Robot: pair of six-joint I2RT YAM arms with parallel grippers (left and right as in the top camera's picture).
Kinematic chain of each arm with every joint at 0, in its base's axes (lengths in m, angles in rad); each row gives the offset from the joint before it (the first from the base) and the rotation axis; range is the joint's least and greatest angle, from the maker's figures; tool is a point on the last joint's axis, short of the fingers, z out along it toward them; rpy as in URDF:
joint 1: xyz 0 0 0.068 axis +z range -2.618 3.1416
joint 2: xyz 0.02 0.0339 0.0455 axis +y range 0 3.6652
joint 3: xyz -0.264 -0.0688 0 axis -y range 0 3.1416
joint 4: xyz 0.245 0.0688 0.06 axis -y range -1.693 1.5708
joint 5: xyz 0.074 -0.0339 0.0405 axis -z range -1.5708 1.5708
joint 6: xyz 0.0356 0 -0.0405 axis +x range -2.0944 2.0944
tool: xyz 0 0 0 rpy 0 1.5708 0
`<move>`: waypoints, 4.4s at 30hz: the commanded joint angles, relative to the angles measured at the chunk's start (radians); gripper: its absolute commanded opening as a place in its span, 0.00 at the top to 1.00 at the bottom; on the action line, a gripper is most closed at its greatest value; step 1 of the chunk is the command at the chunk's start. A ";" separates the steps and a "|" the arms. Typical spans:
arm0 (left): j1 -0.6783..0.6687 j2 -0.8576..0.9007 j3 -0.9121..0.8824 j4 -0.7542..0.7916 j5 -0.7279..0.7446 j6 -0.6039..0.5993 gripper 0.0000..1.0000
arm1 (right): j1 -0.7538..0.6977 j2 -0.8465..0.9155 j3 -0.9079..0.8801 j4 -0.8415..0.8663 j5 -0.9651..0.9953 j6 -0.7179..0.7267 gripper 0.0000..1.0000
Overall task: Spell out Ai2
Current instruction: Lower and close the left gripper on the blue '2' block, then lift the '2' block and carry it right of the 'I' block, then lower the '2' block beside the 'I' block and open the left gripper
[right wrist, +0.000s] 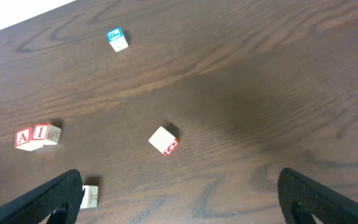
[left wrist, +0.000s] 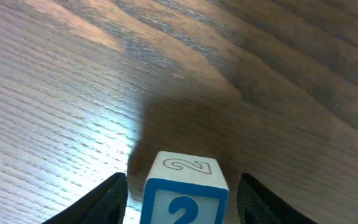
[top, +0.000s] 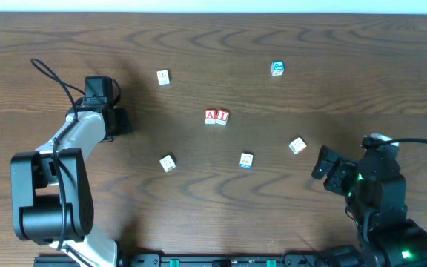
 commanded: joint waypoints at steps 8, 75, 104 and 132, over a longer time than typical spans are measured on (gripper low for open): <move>0.002 0.015 0.019 0.001 0.012 0.002 0.53 | -0.016 -0.004 -0.005 0.000 0.003 0.015 0.01; -0.691 0.213 0.557 -0.123 0.169 0.249 0.94 | -0.016 -0.004 -0.005 0.000 0.003 0.015 0.01; -0.694 0.297 0.555 -0.164 0.218 0.264 0.94 | -0.016 -0.004 -0.005 0.000 0.003 0.014 0.01; -0.694 0.329 0.555 -0.156 0.160 0.273 0.94 | -0.016 -0.004 -0.005 0.000 0.003 0.014 0.01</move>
